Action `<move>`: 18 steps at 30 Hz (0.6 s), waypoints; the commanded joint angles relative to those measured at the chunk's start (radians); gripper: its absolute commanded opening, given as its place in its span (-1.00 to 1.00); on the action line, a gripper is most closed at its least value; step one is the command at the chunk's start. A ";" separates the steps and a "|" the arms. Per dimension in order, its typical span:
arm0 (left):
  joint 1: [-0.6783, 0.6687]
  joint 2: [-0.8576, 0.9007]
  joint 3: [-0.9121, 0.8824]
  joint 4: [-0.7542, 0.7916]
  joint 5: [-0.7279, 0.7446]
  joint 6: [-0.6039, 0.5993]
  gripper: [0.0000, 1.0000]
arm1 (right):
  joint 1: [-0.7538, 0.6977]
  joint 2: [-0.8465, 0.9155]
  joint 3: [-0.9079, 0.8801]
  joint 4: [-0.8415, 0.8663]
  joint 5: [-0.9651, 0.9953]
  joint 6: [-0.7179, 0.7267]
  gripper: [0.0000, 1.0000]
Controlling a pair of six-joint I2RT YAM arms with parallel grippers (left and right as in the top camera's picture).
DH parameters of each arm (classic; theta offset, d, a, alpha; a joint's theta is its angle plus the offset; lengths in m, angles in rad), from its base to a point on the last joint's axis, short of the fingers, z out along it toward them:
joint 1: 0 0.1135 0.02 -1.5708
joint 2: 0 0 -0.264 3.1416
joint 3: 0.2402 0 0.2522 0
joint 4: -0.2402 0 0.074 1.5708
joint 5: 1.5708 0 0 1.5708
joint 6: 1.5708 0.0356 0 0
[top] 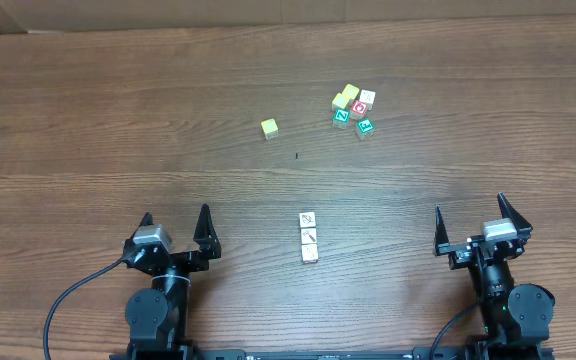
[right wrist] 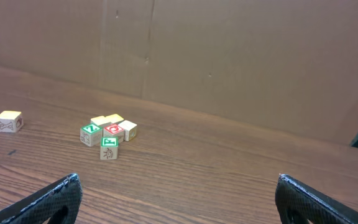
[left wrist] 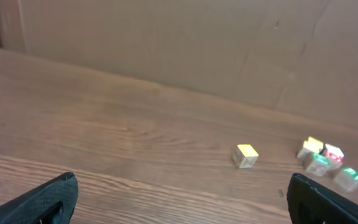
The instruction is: Flip 3 blocks
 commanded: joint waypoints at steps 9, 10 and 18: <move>0.008 -0.010 -0.003 0.001 0.000 0.097 1.00 | -0.005 -0.008 -0.010 0.004 0.006 0.000 1.00; 0.008 -0.010 -0.003 0.001 -0.001 0.097 1.00 | -0.005 -0.008 -0.010 0.004 0.006 0.000 1.00; 0.010 -0.008 -0.003 0.001 0.000 0.097 0.99 | -0.005 -0.008 -0.010 0.004 0.006 0.000 1.00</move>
